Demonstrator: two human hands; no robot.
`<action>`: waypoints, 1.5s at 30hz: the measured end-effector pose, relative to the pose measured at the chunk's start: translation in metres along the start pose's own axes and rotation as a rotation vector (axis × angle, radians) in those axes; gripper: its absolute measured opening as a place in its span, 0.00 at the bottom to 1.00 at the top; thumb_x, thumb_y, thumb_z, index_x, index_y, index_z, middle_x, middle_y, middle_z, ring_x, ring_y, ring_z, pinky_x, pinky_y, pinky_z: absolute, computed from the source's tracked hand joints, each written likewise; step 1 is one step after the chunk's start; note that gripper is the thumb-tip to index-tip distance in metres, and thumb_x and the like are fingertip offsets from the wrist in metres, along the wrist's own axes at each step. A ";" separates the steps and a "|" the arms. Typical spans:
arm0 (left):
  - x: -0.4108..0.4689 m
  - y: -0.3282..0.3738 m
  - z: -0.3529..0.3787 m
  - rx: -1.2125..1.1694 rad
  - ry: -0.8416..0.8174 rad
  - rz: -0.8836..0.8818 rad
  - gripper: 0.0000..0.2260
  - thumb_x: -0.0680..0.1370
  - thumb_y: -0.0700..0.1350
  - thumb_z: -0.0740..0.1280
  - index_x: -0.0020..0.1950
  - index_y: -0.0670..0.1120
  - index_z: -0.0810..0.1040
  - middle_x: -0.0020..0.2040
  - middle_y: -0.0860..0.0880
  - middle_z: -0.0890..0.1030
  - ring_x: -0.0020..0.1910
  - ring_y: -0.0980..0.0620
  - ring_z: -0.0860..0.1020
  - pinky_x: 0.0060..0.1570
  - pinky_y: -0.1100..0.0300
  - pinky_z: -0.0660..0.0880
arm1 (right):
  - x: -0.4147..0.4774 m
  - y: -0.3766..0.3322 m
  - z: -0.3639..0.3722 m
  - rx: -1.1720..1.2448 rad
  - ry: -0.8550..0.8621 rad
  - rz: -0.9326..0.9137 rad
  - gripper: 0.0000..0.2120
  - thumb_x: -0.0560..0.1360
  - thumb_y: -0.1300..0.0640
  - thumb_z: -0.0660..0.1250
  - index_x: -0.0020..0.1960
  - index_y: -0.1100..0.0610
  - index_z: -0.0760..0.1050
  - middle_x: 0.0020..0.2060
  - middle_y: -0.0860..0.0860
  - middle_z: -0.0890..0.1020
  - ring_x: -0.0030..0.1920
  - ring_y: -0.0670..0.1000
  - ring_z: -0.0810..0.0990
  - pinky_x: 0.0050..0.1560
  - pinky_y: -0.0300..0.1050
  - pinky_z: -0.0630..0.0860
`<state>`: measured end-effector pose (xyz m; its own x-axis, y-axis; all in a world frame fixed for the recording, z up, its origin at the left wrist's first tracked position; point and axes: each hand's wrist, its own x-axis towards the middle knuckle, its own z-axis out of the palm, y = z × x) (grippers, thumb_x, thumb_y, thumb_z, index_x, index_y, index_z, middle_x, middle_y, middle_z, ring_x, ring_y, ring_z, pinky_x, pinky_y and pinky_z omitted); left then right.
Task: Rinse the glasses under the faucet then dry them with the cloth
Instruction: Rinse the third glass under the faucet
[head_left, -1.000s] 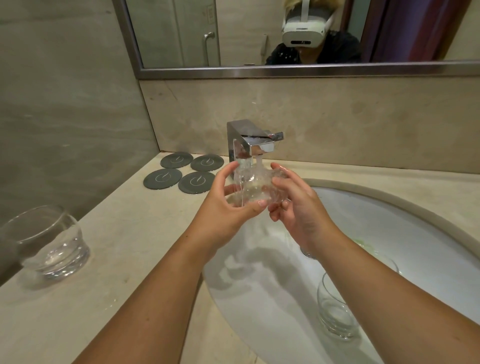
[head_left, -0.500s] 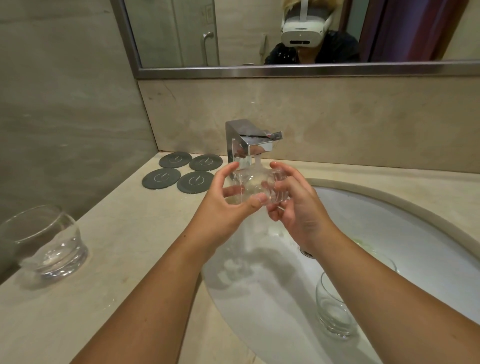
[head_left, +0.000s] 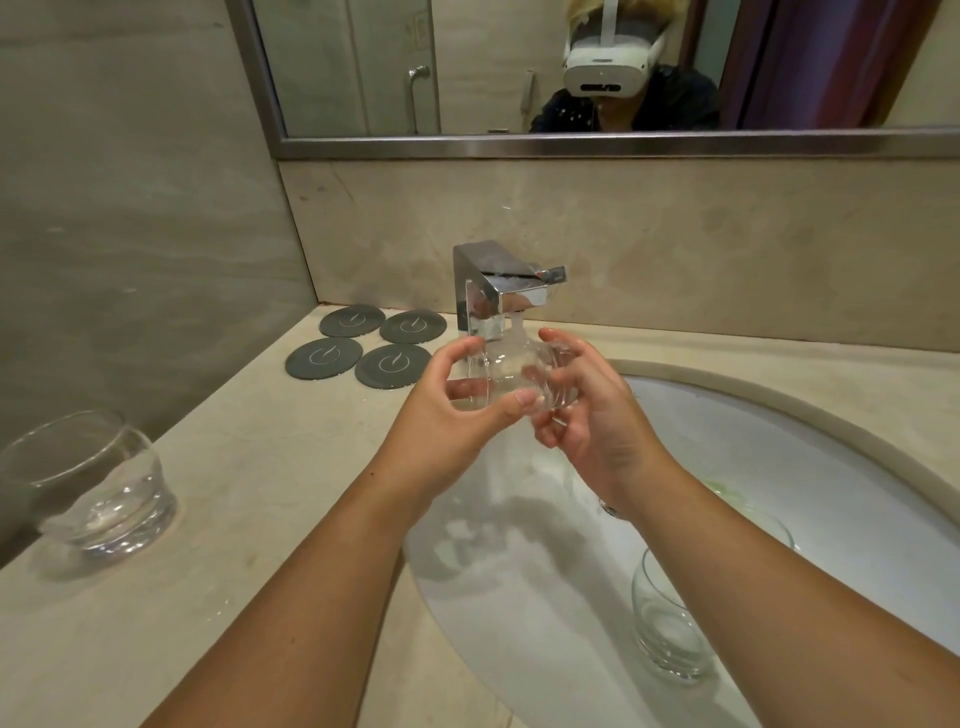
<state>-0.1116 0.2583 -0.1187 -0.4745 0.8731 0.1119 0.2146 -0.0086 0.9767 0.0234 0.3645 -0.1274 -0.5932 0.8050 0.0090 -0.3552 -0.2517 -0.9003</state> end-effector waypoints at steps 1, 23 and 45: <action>0.000 0.000 0.001 0.012 -0.015 0.001 0.41 0.67 0.61 0.84 0.76 0.65 0.70 0.64 0.51 0.83 0.63 0.55 0.84 0.65 0.53 0.81 | 0.001 0.001 0.000 -0.001 0.019 0.002 0.18 0.79 0.64 0.63 0.62 0.48 0.83 0.44 0.54 0.82 0.32 0.51 0.72 0.30 0.44 0.66; 0.020 0.005 0.016 0.088 -0.005 0.002 0.31 0.70 0.61 0.80 0.70 0.64 0.73 0.63 0.54 0.83 0.65 0.54 0.81 0.67 0.46 0.80 | 0.002 0.000 -0.010 -0.091 0.139 0.114 0.22 0.78 0.36 0.71 0.61 0.51 0.85 0.47 0.51 0.82 0.34 0.50 0.76 0.30 0.44 0.70; 0.014 0.005 0.013 0.033 -0.023 0.031 0.22 0.74 0.57 0.81 0.63 0.62 0.75 0.55 0.53 0.84 0.57 0.54 0.85 0.57 0.50 0.85 | 0.004 0.003 -0.007 -0.120 0.120 0.003 0.12 0.81 0.48 0.71 0.63 0.49 0.83 0.42 0.52 0.79 0.34 0.51 0.74 0.30 0.44 0.67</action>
<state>-0.1060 0.2773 -0.1152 -0.4472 0.8838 0.1378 0.2570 -0.0206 0.9662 0.0254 0.3704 -0.1329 -0.5010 0.8645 -0.0398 -0.2605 -0.1945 -0.9457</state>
